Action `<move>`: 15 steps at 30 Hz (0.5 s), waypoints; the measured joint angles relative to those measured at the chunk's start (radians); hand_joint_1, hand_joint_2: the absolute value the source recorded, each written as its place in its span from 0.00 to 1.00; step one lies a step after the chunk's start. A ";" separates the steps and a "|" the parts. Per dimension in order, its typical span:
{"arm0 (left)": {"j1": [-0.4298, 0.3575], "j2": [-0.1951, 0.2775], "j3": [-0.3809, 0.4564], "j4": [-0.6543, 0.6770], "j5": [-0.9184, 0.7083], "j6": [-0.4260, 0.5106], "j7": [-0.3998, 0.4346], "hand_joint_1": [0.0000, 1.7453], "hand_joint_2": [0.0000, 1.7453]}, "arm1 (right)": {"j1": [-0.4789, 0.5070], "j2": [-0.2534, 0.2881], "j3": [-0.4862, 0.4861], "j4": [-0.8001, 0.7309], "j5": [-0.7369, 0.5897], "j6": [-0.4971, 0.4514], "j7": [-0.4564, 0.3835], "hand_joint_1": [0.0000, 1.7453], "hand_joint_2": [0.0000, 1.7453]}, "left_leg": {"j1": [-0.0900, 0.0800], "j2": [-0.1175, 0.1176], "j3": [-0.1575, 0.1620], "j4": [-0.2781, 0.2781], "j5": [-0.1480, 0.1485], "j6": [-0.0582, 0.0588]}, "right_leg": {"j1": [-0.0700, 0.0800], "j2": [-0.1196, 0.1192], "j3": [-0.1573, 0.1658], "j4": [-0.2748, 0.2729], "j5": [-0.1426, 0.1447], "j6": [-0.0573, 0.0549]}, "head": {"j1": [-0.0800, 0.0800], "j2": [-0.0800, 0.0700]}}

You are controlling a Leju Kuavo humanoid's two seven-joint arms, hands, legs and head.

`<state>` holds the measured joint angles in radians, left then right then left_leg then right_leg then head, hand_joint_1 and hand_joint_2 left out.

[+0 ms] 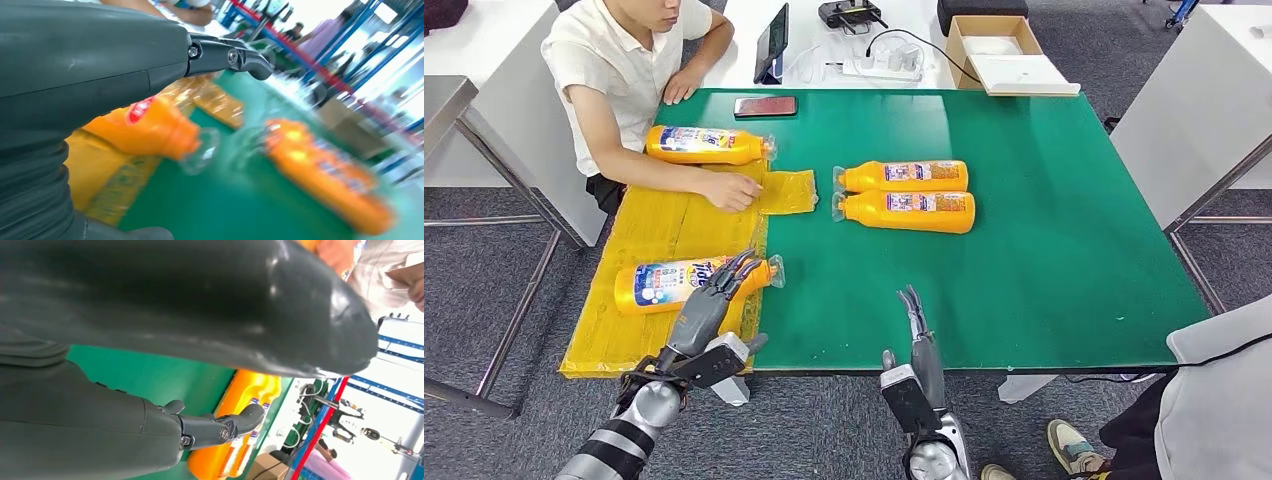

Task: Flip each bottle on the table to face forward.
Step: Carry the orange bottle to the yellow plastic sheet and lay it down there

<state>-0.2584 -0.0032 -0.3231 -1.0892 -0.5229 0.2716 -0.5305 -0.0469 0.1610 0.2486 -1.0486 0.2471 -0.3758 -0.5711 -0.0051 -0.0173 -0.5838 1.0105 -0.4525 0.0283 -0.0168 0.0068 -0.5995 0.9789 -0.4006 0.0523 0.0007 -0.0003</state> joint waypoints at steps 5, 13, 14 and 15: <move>0.088 -0.051 0.008 -0.202 0.241 0.179 -0.126 0.00 1.00 | 0.005 0.000 -0.006 0.003 0.003 -0.027 -0.008 0.00 0.00 | 0.000 0.000 -0.002 0.000 0.000 0.000 | 0.000 0.000 -0.001 0.000 0.000 0.000 | 0.000 0.000; 0.150 -0.146 0.063 -0.491 0.665 0.214 -0.131 0.00 1.00 | -0.009 -0.030 0.002 0.003 0.232 -0.233 0.018 0.00 0.00 | 0.000 0.000 -0.002 0.000 0.000 0.000 | 0.000 0.000 -0.002 -0.001 0.000 0.000 | 0.000 0.000; 0.155 -0.152 0.065 -0.508 0.672 0.208 -0.131 0.00 1.00 | -0.015 -0.039 0.003 0.003 0.261 -0.246 0.023 0.00 0.25 | 0.000 0.000 -0.002 0.000 0.000 0.000 | 0.000 0.000 -0.001 0.000 0.000 0.000 | 0.000 0.000; 0.159 -0.157 0.067 -0.523 0.677 0.205 -0.131 0.00 1.00 | -0.020 -0.047 0.003 0.003 0.279 -0.250 0.026 0.00 0.50 | 0.000 0.000 -0.002 0.000 0.000 0.000 | 0.000 0.000 -0.001 0.000 0.000 0.000 | 0.000 0.000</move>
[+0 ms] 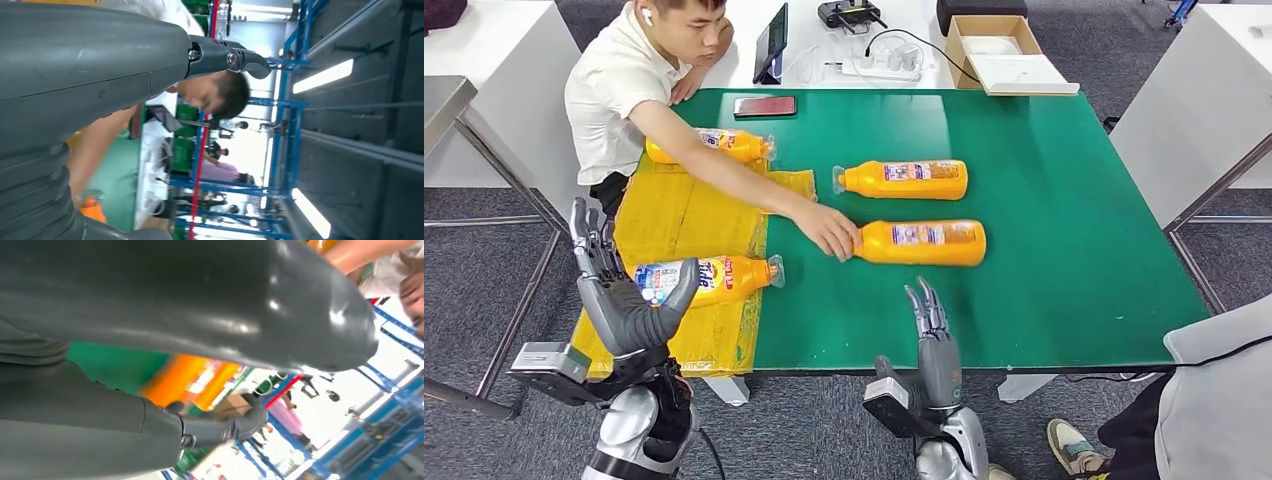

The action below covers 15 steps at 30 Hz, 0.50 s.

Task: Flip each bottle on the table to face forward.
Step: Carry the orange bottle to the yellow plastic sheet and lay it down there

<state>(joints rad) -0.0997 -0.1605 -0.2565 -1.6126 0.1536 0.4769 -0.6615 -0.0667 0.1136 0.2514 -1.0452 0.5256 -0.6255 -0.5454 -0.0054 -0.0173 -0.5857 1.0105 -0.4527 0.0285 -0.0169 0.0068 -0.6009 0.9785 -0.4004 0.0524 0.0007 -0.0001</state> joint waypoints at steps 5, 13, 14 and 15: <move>0.013 -0.016 0.009 -0.036 0.010 -0.006 -0.003 0.00 1.00 | -0.016 -0.021 -0.009 0.001 0.180 -0.007 0.046 0.00 1.00 | 0.000 0.000 0.000 0.000 0.000 0.000 | 0.000 0.000 0.000 0.000 0.000 0.000 | 0.000 0.000; 0.039 -0.028 0.013 -0.040 -0.056 0.040 -0.004 0.00 1.00 | -0.121 -0.063 -0.215 0.052 0.670 -0.009 0.133 0.00 1.00 | -0.001 -0.001 0.000 0.000 0.000 0.000 | -0.001 0.000 0.001 0.000 0.000 0.000 | 0.000 0.000; 0.042 -0.029 0.013 -0.040 -0.070 0.047 -0.004 0.00 1.00 | -0.136 -0.066 -0.239 0.066 0.685 -0.009 0.136 0.00 1.00 | -0.001 0.000 0.000 0.000 0.000 0.000 | -0.001 0.000 0.001 0.000 0.000 0.001 | 0.000 0.000; 0.044 -0.030 0.013 -0.040 -0.082 0.053 -0.004 0.00 1.00 | -0.151 -0.067 -0.258 0.081 0.695 -0.009 0.142 0.00 1.00 | -0.001 0.000 0.000 0.000 0.000 0.000 | -0.001 0.000 0.000 0.000 0.001 0.001 | 0.000 0.000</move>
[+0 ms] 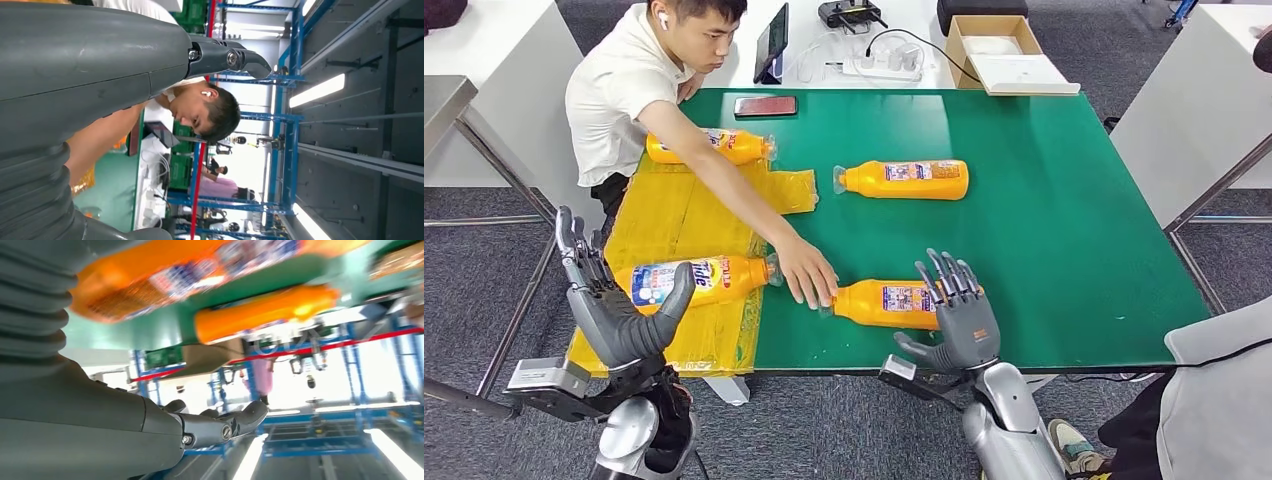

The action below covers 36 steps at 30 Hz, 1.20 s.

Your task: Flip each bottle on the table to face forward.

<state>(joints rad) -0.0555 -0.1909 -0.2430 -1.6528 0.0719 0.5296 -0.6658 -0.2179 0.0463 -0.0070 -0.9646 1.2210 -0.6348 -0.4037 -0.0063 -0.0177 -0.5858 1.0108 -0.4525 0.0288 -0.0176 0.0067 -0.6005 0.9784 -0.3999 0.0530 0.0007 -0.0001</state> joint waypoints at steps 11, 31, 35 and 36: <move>0.003 -0.007 -0.015 0.000 -0.017 0.013 0.000 0.00 1.00 | -0.137 -0.018 -0.051 0.220 0.038 0.000 0.149 0.00 1.00 | 0.001 0.000 0.000 0.000 0.000 0.000 | 0.001 0.000 -0.001 0.000 0.000 0.000 | 0.000 0.000; -0.010 -0.007 -0.038 0.047 0.040 -0.028 0.032 0.00 1.00 | -0.253 -0.040 -0.013 0.449 -0.046 0.182 0.302 0.00 1.00 | 0.001 0.003 0.004 0.000 0.000 0.000 | 0.001 0.001 0.002 0.000 0.000 0.000 | 0.000 0.000; -0.018 -0.006 -0.048 0.054 0.042 -0.042 0.044 0.00 1.00 | -0.275 -0.042 0.016 0.473 -0.025 0.206 0.355 0.44 1.00 | 0.001 0.005 0.007 0.000 0.000 0.000 | 0.001 0.001 0.004 -0.001 0.000 0.000 | 0.000 0.000; -0.019 -0.006 -0.050 0.056 0.043 -0.048 0.049 0.00 1.00 | -0.280 -0.043 0.024 0.479 -0.023 0.218 0.367 0.69 1.00 | 0.001 0.006 0.008 0.000 0.000 0.000 | 0.001 0.001 0.005 -0.001 0.000 0.000 | 0.000 0.000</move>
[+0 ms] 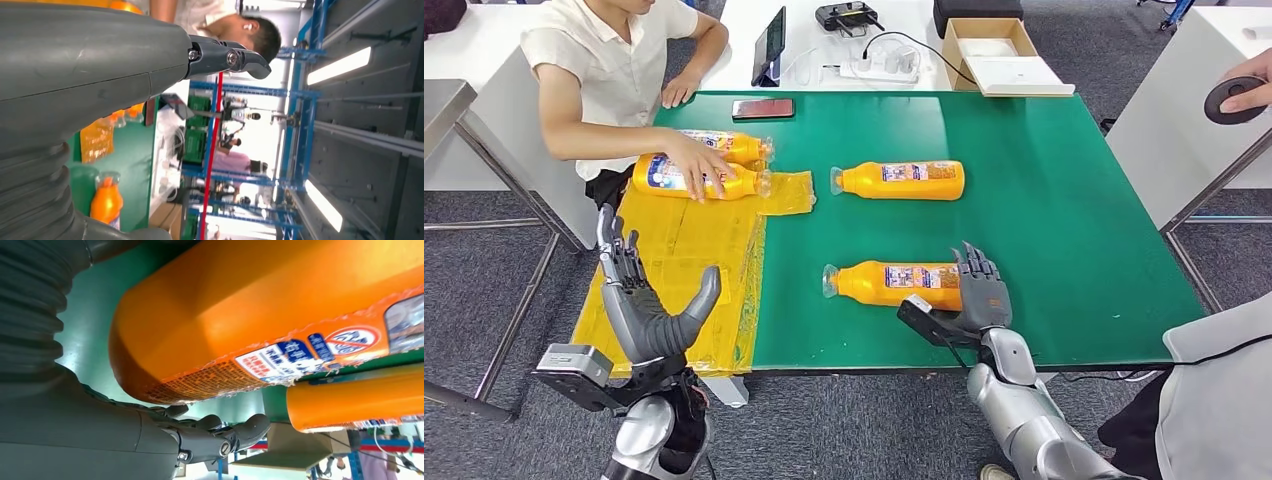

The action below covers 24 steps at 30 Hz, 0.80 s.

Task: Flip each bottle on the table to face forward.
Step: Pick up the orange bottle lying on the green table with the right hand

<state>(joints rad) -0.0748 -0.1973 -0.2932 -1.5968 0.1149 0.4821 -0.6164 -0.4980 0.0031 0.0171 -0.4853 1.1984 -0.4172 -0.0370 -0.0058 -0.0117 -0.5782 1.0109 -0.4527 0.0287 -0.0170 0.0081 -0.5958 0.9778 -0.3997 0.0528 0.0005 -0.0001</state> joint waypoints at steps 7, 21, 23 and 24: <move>-0.007 0.001 -0.015 0.011 0.014 -0.020 0.019 0.00 1.00 | -0.023 -0.012 0.035 0.026 -0.009 0.054 0.003 0.99 1.00 | 0.000 0.001 0.004 0.000 0.000 0.000 | 0.000 0.000 0.004 0.000 0.000 0.000 | 0.000 0.000; -0.013 0.001 -0.017 0.014 0.014 -0.021 0.020 0.00 1.00 | -0.038 -0.021 0.049 0.042 -0.012 0.057 0.002 0.99 1.00 | 0.000 0.001 0.004 0.000 0.000 0.000 | 0.000 0.000 0.004 0.000 0.000 0.000 | 0.000 0.000; -0.013 0.001 -0.017 0.014 0.014 -0.021 0.020 0.00 1.00 | -0.038 -0.021 0.049 0.042 -0.012 0.057 0.002 0.99 1.00 | 0.000 0.001 0.004 0.000 0.000 0.000 | 0.000 0.000 0.004 0.000 0.000 0.000 | 0.000 0.000; -0.013 0.001 -0.017 0.014 0.014 -0.021 0.020 0.00 1.00 | -0.039 -0.021 0.049 0.043 -0.012 0.057 0.002 0.99 1.00 | 0.000 0.001 0.004 0.000 0.000 0.000 | 0.000 0.000 0.004 0.000 0.000 0.000 | 0.000 0.000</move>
<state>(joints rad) -0.0877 -0.1961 -0.3098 -1.5831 0.1286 0.4608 -0.5966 -0.5366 -0.0177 0.0664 -0.4428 1.1864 -0.3597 -0.0355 -0.0059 -0.0111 -0.5745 1.0109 -0.4531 0.0287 -0.0170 0.0084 -0.5921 0.9776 -0.3996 0.0529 0.0007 0.0000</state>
